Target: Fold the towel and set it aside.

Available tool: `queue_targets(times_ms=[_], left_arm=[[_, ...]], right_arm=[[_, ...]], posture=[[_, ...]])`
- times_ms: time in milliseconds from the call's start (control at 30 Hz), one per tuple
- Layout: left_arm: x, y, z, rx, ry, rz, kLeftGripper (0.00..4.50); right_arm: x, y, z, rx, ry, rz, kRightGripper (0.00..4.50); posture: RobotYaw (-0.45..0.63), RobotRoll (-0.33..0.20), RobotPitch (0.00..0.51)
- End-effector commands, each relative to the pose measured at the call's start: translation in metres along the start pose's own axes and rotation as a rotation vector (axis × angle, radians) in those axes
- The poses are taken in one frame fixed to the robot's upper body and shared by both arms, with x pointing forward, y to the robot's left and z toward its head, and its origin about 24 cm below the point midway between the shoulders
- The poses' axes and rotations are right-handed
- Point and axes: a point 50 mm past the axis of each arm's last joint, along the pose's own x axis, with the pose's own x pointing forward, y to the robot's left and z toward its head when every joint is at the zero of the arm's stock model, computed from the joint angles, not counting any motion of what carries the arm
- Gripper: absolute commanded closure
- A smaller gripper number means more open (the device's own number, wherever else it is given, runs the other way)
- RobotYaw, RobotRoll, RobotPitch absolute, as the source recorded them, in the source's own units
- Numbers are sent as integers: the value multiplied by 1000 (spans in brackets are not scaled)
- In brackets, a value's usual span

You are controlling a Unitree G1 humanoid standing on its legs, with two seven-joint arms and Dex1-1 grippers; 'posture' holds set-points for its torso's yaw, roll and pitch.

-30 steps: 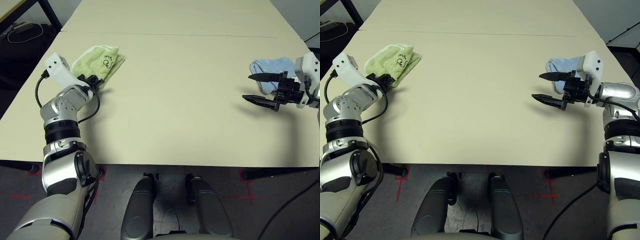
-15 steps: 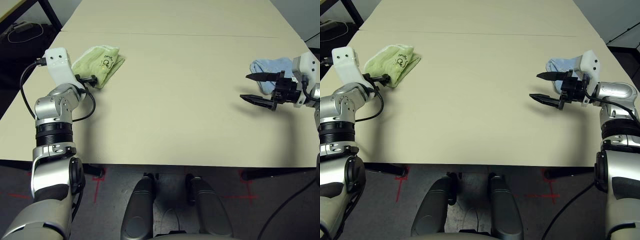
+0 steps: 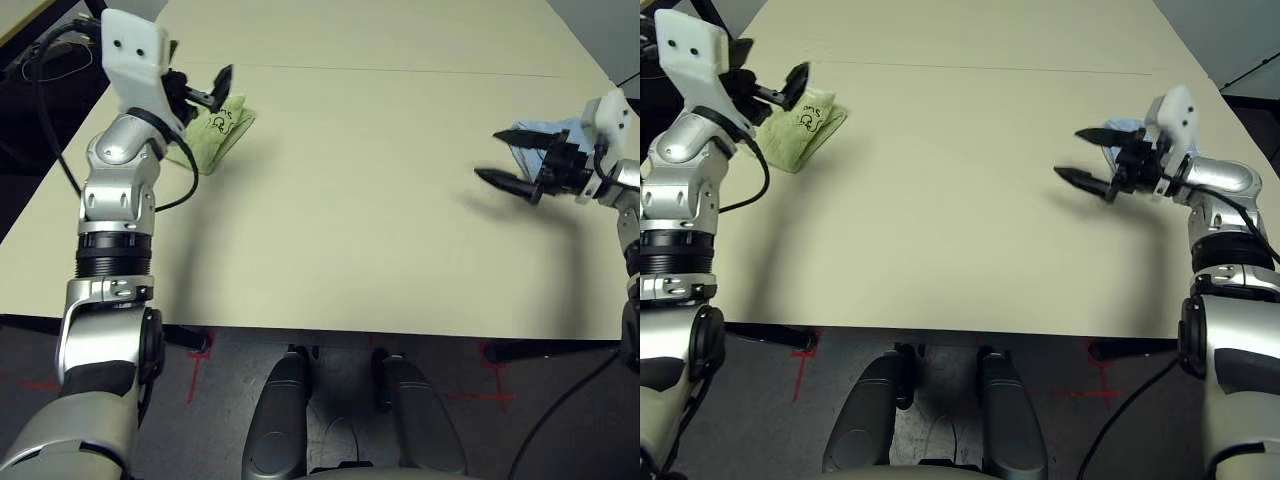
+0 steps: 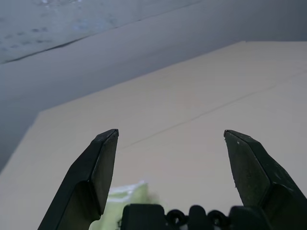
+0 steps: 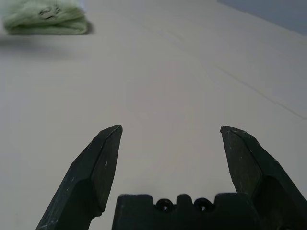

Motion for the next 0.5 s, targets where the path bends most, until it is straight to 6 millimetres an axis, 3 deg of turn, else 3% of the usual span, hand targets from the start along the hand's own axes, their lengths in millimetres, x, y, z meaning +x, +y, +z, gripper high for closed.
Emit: queue_targets(times_ms=[33,267,500], left_arm=[[3,0,-22,-63,13,85,33],[6,5,-57,-289,103,459,33],[1,-11,-81,-244,199,455,33]], right_arm=[[7,-1,-7,65,-43,-212,0],[10,-1,-22,149,-166,-722,0],[10,10,-43,157,-120,-860,0]], posture=[[36,0,180],[4,0,177],[-7,0,177]])
